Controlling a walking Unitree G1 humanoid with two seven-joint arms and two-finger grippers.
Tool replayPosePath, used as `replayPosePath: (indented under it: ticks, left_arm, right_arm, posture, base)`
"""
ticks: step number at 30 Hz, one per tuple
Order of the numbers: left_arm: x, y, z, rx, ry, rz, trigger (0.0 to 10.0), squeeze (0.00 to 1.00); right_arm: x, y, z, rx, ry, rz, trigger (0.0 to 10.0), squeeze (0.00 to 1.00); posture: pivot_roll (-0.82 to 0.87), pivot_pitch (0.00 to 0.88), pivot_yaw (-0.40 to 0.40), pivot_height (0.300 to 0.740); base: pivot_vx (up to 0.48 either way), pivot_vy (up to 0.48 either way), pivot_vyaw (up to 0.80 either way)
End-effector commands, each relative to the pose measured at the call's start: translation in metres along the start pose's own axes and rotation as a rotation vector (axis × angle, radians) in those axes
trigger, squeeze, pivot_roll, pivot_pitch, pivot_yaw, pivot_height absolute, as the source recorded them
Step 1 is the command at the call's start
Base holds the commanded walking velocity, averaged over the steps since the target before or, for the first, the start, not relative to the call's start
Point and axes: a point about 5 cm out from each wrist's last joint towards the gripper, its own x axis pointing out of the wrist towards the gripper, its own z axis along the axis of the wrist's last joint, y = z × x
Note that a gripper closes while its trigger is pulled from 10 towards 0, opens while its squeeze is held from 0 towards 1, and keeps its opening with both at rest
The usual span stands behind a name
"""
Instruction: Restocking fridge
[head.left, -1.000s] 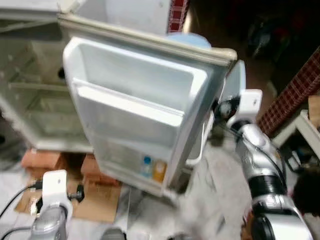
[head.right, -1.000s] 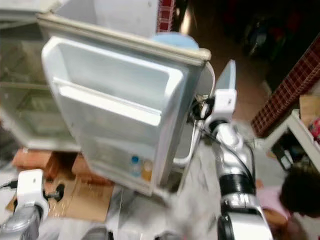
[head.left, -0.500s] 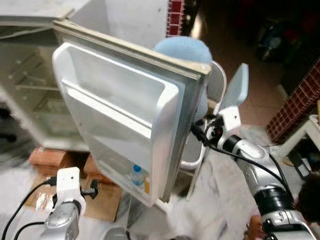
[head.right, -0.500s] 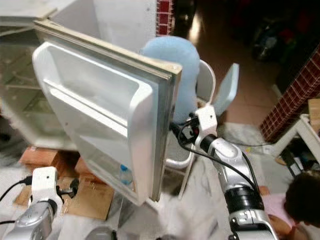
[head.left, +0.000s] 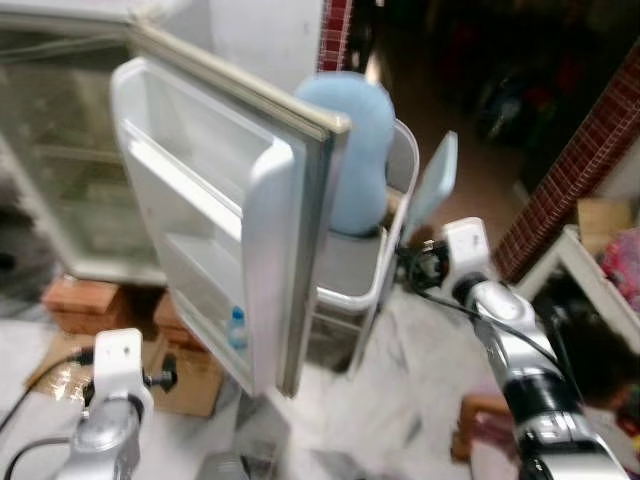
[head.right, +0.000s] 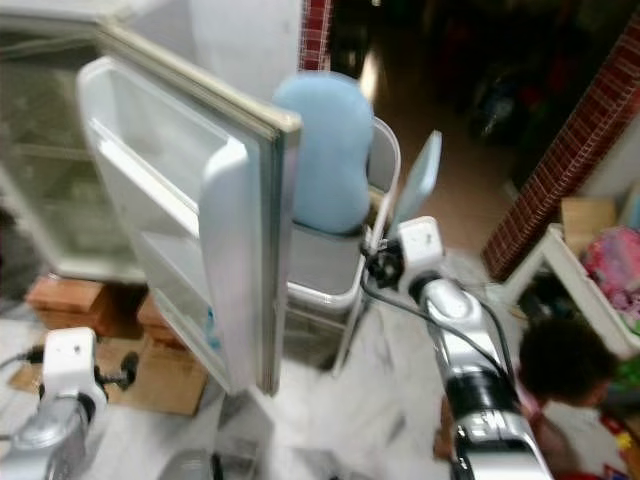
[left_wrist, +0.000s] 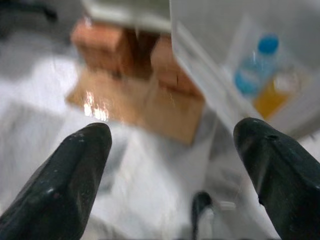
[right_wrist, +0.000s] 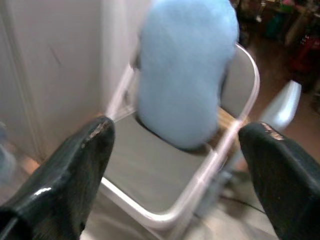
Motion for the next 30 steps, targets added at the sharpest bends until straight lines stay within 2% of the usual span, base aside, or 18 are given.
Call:
replayPosePath:
  ticks: [1, 7, 11, 14, 17, 20, 22, 25, 27, 28, 29, 30]
  left_arm:
    - [0.003, 0.003, 0.002, -0.022, 0.008, 0.03, 10.0, 0.0]
    - [0.005, 0.008, 0.003, -0.041, 0.001, 0.066, 10.0, 0.0]
    - [0.005, 0.009, 0.005, -0.033, -0.015, 0.078, 10.0, 0.0]
    - [0.007, 0.007, 0.007, -0.01, -0.028, 0.067, 10.0, 0.0]
    - [0.008, 0.006, 0.007, -0.009, -0.02, 0.068, 10.0, 0.0]
    - [0.011, 0.008, 0.001, -0.058, 0.039, 0.085, 10.0, 0.0]
    - [0.014, 0.014, -0.01, -0.163, 0.123, 0.116, 10.0, 0.0]
    - [0.016, 0.019, -0.014, -0.16, 0.137, 0.127, 10.0, 0.0]
    - [0.016, 0.019, -0.015, -0.159, 0.142, 0.127, 10.0, 0.0]
    - [0.017, 0.019, -0.016, -0.166, 0.148, 0.128, 10.0, 0.0]
    - [0.017, 0.019, -0.016, -0.166, 0.148, 0.128, 10.0, 0.0]
    - [0.017, 0.018, -0.016, -0.168, 0.151, 0.128, 10.0, 0.0]
  right_arm:
    - [0.007, 0.005, 0.011, 0.012, -0.035, -0.025, 10.0, 0.0]
    - [0.014, 0.02, 0.019, 0.049, -0.068, -0.006, 10.0, 0.0]
    - [0.014, 0.02, 0.017, 0.046, -0.064, -0.018, 10.0, 0.0]
    - [0.015, 0.013, 0.015, 0.082, -0.052, -0.106, 10.0, 0.0]
    - [0.021, 0.013, 0.015, 0.125, -0.024, -0.17, 10.0, 0.0]
    - [0.031, 0.026, 0.024, 0.176, -0.025, -0.165, 10.0, 0.0]
    - [0.045, 0.056, 0.049, 0.232, -0.088, -0.096, 10.0, 0.0]
    - [0.052, 0.084, 0.071, 0.27, -0.145, -0.016, 10.0, 0.0]
    - [0.054, 0.097, 0.078, 0.311, -0.157, 0.034, 10.0, 0.0]
    - [0.055, 0.111, 0.085, 0.341, -0.167, 0.112, 10.0, 0.0]
    - [0.055, 0.111, 0.085, 0.341, -0.167, 0.112, 10.0, 0.0]
    - [0.052, 0.126, 0.094, 0.388, -0.188, 0.233, 10.0, 0.0]
  posture:
    - [0.11, 0.0, -0.061, 0.74]
    - [0.12, 0.0, -0.071, 0.74]
    - [0.11, 0.0, -0.074, 0.74]
    - [0.11, 0.0, -0.068, 0.74]
    - [0.1, 0.0, -0.065, 0.74]
    - [0.1, 0.0, -0.062, 0.74]
    - [0.11, 0.0, -0.062, 0.74]
    - [0.13, 0.0, -0.069, 0.74]
    - [0.13, 0.0, -0.07, 0.74]
    - [0.14, 0.0, -0.075, 0.74]
    - [0.14, 0.0, -0.075, 0.74]
    - [0.14, 0.0, -0.08, 0.74]
  base:
    - [0.0, 0.0, 0.0]
    - [0.0, 0.0, 0.0]
    - [0.0, 0.0, 0.0]
    - [0.0, 0.0, 0.0]
    - [0.0, 0.0, 0.0]
    - [0.0, 0.0, 0.0]
    - [0.0, 0.0, 0.0]
    - [0.0, 0.0, 0.0]
    - [0.0, 0.0, 0.0]
    - [0.0, 0.0, 0.0]
    - [0.0, 0.0, 0.0]
    - [0.0, 0.0, 0.0]
